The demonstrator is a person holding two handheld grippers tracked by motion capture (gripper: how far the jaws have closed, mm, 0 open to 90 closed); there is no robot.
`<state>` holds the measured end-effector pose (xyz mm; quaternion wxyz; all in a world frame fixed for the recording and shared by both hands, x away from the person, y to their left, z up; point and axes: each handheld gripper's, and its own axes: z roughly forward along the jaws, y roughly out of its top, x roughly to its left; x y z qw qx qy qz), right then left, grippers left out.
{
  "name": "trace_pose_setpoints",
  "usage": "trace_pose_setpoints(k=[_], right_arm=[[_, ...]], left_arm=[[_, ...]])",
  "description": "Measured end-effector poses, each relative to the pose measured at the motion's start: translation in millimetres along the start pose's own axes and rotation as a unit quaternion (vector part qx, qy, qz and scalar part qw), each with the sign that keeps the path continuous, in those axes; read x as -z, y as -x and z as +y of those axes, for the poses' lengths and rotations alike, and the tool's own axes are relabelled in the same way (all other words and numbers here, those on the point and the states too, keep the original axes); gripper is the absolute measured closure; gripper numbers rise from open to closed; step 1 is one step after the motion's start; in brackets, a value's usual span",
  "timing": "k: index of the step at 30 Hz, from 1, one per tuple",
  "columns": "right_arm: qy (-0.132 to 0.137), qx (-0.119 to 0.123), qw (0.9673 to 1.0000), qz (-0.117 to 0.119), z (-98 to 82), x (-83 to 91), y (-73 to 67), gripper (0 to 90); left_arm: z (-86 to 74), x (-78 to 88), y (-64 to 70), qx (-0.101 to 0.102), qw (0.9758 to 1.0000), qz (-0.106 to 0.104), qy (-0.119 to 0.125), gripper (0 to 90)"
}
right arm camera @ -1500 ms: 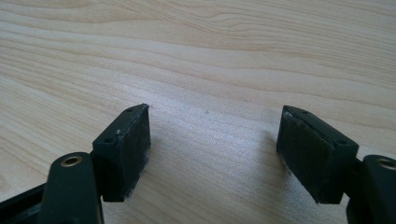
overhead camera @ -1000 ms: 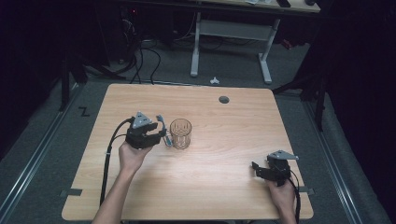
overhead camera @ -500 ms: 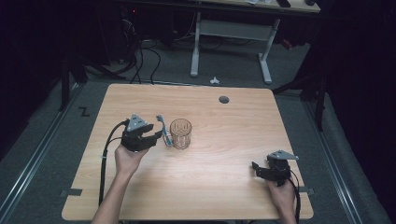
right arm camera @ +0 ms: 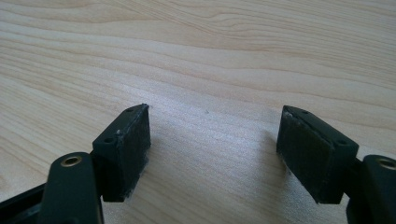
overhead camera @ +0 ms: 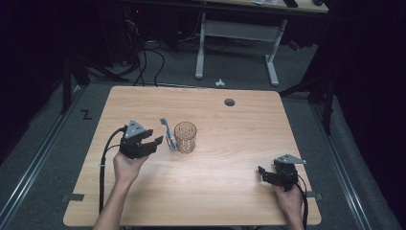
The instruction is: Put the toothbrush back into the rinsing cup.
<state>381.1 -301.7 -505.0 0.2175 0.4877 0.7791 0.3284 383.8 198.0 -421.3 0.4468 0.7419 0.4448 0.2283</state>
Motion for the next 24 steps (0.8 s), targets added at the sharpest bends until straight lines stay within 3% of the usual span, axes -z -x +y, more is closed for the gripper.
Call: trace_pose_setpoints(k=[24], right_arm=[[0.0,0.0,1.0,0.0,0.0,0.0,0.0,26.2]], left_arm=[[-19.7,12.9,-5.7,0.021,0.9997,0.012,-0.002,48.2]])
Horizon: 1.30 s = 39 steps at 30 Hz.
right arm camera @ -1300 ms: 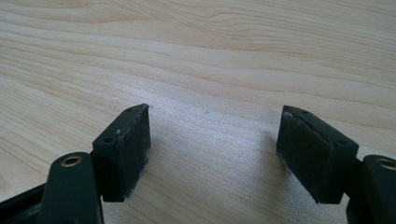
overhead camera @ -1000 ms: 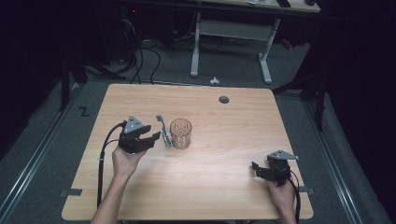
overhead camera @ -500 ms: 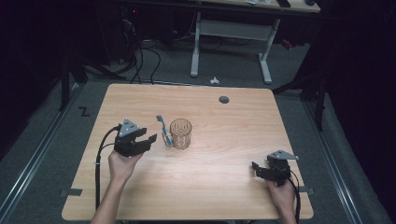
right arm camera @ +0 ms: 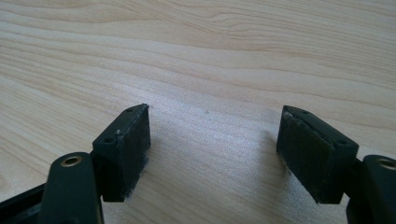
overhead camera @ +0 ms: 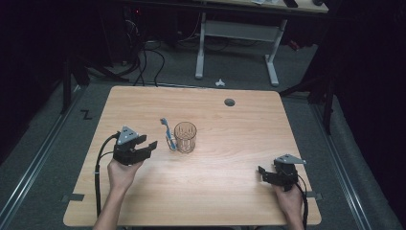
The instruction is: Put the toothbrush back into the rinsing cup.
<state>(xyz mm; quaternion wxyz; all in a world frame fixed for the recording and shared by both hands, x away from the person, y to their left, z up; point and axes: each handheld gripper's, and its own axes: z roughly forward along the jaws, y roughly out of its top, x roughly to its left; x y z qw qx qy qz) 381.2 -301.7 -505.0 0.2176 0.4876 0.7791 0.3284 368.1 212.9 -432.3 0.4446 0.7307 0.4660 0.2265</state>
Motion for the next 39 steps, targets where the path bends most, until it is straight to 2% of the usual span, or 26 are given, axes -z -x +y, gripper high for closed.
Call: trace_pose_setpoints(k=[18,27,39], right_arm=[[0.0,0.0,1.0,0.0,0.0,0.0,0.0,26.2],[0.0,0.0,1.0,0.0,0.0,0.0,0.0,26.2],[0.0,0.001,1.0,0.0,0.0,0.0,0.0,26.2]], left_arm=[[-18.3,4.0,-5.2,0.022,0.9997,0.005,-0.005,47.7],[-24.9,3.9,-5.2,0.025,0.9996,0.009,-0.01,47.1],[-34.1,-0.3,-5.6,0.016,0.9989,0.027,-0.034,45.8]])
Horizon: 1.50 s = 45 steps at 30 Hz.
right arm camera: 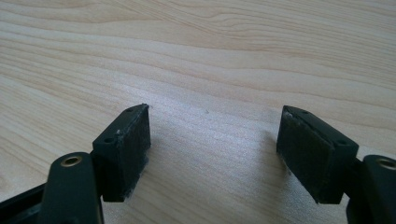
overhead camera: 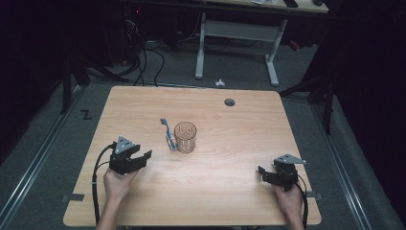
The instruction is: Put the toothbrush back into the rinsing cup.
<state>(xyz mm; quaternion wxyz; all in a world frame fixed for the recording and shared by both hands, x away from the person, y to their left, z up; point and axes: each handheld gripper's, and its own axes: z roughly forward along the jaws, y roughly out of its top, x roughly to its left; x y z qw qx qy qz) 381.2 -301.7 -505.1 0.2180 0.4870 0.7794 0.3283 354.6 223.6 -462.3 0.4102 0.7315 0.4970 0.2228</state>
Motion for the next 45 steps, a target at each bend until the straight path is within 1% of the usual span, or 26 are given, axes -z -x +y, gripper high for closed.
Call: trace_pose_setpoints(k=[6,10,13,19,21,23,24,25,26,30,32,43,45], right_arm=[[0.0,0.0,1.0,0.0,0.0,0.0,0.0,26.2],[0.0,0.0,1.0,0.0,0.0,0.0,0.0,26.2],[0.0,0.0,1.0,0.0,0.0,0.0,0.0,26.2],[0.0,-0.001,1.0,0.0,0.0,0.0,-0.1,26.2],[0.0,-0.001,1.0,0.0,0.0,0.0,-0.1,26.2],[0.0,-0.001,1.0,0.0,0.0,0.0,-0.1,26.2],[0.0,0.0,1.0,0.0,0.0,0.0,0.0,26.2],[0.0,0.0,1.0,0.0,0.0,0.0,0.0,26.2],[0.0,0.0,1.0,0.0,0.0,0.0,0.0,26.2],[0.0,0.0,1.0,0.0,0.0,0.0,0.0,26.2],[0.0,0.0,1.0,0.0,0.0,0.0,0.0,26.2],[0.0,0.0,1.0,0.0,0.0,0.0,0.0,26.2],[0.0,0.0,1.0,0.0,0.0,0.0,-0.1,26.2]], left_arm=[[-6.0,-3.7,-2.8,0.007,0.9999,0.003,-0.008,45.7],[-9.4,-3.9,-3.1,0.012,0.9999,0.005,-0.007,45.7],[-10.1,-4.4,-2.3,0.009,0.9999,0.008,-0.006,45.7],[-14.7,-7.5,-3.1,0.015,0.9998,0.007,-0.013,45.7],[-16.9,-8.1,-2.4,0.019,0.9997,0.008,-0.012,45.7],[-18.8,-8.4,-2.1,0.016,0.9998,0.009,-0.011,45.8],[-19.9,-8.7,-1.3,0.02,0.9997,0.008,-0.013,45.8],[-20.6,-9.0,-1.5,0.016,0.9997,0.011,-0.013,45.8],[-21.4,-9.5,-0.7,0.019,0.9996,0.012,-0.016,45.8],[-24.6,-11.3,-1.3,0.019,0.9996,0.013,-0.018,45.8],[-26.5,-12.4,-0.7,0.022,0.9994,0.014,-0.023,45.9],[-32.3,-16.6,3.3,0.016,0.9992,0.021,-0.031,45.8],[-33.3,-17.7,3.6,0.014,0.999,0.024,-0.036,45.8]])
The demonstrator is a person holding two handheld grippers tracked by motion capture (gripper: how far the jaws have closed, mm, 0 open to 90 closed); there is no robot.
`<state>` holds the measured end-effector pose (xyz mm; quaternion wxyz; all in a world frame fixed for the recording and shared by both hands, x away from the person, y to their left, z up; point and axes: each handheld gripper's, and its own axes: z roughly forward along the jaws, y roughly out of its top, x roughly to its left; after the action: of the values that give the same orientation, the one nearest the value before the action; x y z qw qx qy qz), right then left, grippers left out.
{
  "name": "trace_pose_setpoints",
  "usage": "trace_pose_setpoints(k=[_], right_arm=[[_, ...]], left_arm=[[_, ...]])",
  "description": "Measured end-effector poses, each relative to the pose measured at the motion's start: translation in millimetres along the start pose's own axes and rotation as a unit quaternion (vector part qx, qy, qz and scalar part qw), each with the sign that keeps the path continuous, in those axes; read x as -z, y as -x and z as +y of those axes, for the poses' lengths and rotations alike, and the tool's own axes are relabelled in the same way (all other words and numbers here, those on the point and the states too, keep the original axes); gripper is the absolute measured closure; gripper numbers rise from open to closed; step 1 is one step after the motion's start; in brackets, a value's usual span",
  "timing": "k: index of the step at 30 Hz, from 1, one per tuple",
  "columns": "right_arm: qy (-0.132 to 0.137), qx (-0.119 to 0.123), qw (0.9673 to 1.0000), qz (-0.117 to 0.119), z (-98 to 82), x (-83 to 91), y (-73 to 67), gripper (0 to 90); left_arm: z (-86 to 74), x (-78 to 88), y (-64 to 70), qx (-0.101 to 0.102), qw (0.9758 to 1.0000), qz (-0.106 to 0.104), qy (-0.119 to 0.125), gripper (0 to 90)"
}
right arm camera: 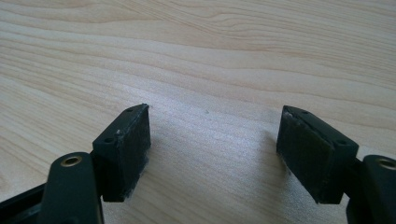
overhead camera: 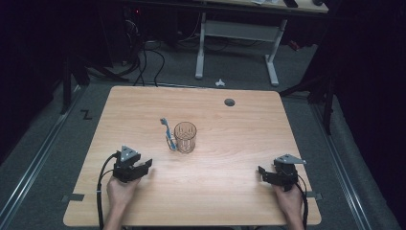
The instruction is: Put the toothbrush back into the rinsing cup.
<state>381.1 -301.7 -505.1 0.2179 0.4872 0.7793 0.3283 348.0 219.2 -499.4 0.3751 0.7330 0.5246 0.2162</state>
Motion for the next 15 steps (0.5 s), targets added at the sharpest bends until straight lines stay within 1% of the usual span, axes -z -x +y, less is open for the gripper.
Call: trace_pose_setpoints(k=[7,10,15], right_arm=[[0.0,0.0,1.0,0.0,0.0,0.0,-0.1,26.2],[0.0,0.0,1.0,0.0,0.0,0.0,0.0,26.2],[0.0,0.0,1.0,0.0,0.0,0.0,-0.1,26.2]], left_arm=[[-3.7,-2.9,0.2,0.0,1.0,0.005,-0.005,45.8],[-6.2,-4.5,0.0,0.003,1.0,0.007,-0.005,45.8],[-9.3,-6.9,0.1,0.002,0.9998,0.017,-0.007,45.8]])
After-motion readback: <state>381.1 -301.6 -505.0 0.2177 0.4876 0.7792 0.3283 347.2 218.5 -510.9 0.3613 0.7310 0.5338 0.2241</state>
